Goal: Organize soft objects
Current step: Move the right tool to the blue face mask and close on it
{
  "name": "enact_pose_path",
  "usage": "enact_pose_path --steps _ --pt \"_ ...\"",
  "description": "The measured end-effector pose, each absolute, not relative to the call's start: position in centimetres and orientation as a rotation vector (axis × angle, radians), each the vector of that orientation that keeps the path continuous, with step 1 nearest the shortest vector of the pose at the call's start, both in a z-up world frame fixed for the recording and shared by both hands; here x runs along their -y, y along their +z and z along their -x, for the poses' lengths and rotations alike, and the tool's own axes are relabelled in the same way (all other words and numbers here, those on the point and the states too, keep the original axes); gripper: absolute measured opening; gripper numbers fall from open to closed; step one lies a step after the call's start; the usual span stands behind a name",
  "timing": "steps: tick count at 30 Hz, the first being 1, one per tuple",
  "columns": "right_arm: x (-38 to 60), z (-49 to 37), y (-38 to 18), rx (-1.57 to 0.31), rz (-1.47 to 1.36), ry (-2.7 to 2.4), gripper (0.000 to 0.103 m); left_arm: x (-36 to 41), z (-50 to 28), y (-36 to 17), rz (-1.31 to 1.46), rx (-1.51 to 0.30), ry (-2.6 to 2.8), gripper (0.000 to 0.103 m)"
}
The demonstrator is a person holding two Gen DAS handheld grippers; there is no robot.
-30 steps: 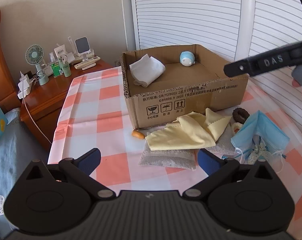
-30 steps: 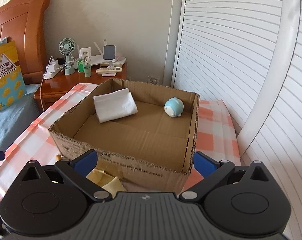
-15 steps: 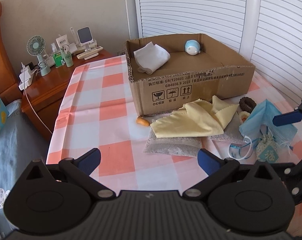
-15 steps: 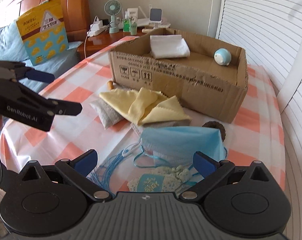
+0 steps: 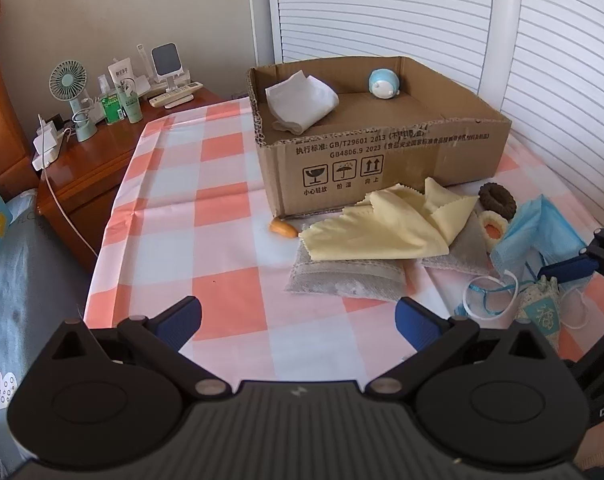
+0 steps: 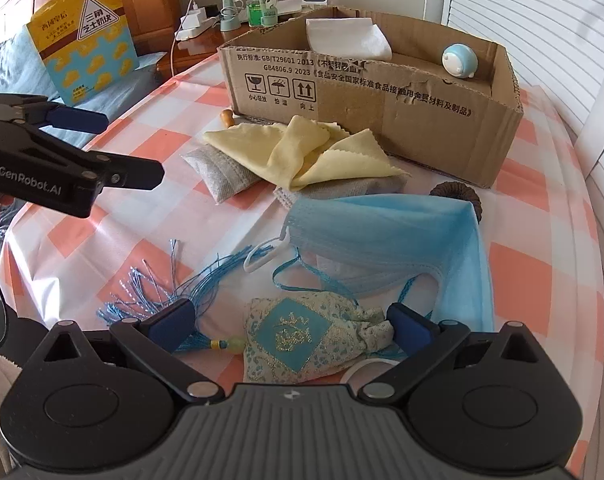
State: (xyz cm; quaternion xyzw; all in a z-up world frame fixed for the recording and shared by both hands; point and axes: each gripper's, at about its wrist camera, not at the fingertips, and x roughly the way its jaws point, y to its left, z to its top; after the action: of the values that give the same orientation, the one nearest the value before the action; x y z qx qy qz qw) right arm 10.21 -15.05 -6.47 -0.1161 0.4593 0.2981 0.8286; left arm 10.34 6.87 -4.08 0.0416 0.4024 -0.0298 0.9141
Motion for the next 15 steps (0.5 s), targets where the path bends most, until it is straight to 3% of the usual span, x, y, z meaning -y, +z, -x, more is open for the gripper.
enact_pose_path --steps 15 --pt "14.8 -8.8 -6.8 -0.945 0.296 0.620 0.103 -5.8 -12.0 -5.9 -0.083 -0.846 -0.175 0.102"
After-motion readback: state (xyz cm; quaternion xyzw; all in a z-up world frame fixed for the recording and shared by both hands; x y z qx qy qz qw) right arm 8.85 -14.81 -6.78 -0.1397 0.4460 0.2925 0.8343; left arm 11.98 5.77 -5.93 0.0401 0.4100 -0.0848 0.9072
